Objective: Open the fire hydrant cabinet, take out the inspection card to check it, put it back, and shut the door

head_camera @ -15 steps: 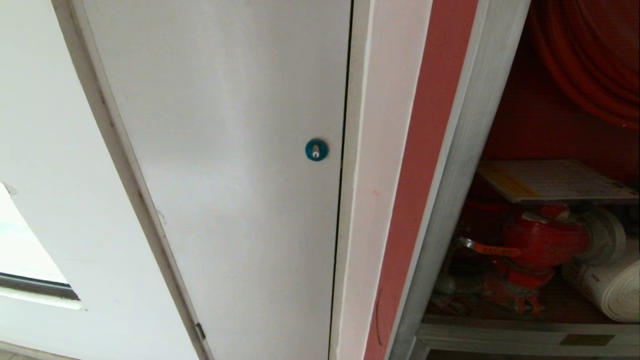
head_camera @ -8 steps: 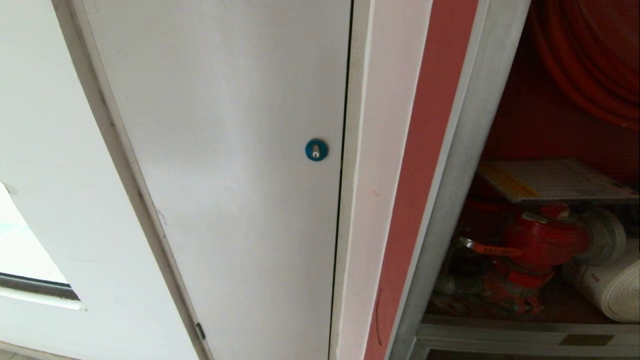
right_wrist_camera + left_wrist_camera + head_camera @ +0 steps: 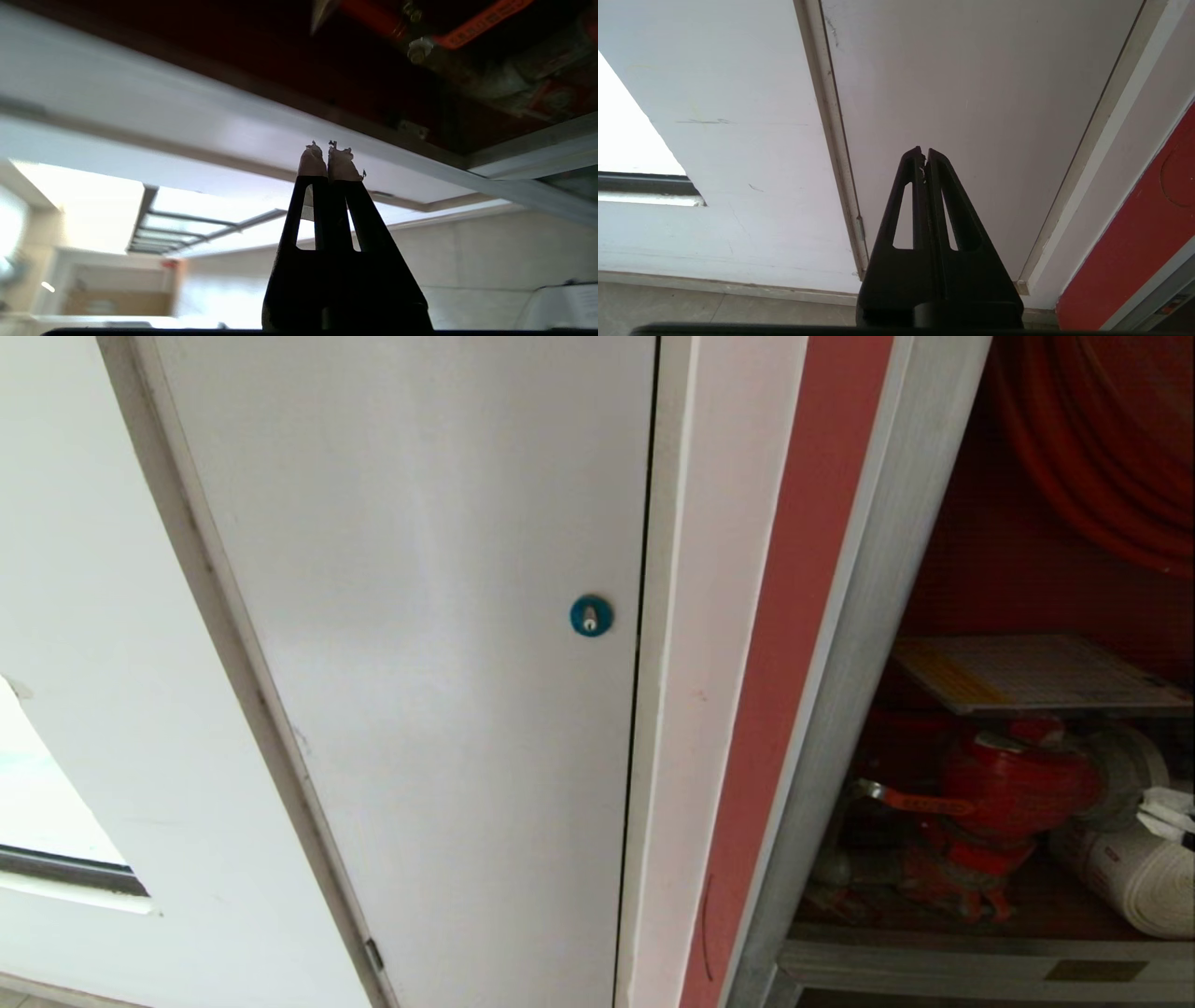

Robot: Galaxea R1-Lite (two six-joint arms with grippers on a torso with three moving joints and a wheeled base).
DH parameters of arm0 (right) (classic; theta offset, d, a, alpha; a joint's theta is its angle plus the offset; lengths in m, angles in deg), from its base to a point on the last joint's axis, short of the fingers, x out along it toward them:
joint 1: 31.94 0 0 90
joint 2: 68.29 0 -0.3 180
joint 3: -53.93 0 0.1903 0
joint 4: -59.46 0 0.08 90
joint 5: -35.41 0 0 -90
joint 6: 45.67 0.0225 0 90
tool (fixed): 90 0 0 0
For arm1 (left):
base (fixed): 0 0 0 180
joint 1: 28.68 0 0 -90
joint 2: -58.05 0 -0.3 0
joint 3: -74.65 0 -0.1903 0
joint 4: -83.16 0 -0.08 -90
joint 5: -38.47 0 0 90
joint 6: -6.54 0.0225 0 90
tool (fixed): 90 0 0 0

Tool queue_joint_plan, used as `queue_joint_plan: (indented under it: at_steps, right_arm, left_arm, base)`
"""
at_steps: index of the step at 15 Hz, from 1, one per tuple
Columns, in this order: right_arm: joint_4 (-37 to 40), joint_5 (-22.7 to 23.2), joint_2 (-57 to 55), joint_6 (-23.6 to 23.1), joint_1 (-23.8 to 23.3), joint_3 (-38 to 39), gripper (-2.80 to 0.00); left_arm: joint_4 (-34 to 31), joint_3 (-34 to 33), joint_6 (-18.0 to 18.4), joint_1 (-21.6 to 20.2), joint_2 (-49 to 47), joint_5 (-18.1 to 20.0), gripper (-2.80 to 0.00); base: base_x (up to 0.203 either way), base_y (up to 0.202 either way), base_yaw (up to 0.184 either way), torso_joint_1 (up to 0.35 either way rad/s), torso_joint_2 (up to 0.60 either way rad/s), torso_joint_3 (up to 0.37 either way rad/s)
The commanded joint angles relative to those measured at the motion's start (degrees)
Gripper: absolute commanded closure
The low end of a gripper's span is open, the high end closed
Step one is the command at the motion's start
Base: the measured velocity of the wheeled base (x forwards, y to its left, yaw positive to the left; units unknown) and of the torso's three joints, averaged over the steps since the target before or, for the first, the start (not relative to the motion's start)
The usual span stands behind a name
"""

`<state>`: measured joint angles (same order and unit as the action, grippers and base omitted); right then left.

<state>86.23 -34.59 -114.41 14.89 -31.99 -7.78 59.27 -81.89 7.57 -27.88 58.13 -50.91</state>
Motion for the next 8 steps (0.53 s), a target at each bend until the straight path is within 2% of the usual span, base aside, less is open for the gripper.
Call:
queue_joint_plan:
  at_steps: [1,8]
  right_arm:
    - [-1.7,-1.2,-5.5,2.3,0.0,-0.6,0.00]
    - [-3.6,-4.3,-7.5,2.8,0.0,-0.6,0.00]
  left_arm:
    - [0.0,0.0,0.0,0.0,0.0,0.0,0.00]
    - [0.0,0.0,0.0,0.0,-0.1,0.0,0.00]
  base:
    - [0.000,0.000,0.000,0.000,0.00,0.000]
    - [0.000,0.000,0.000,0.000,0.00,0.000]
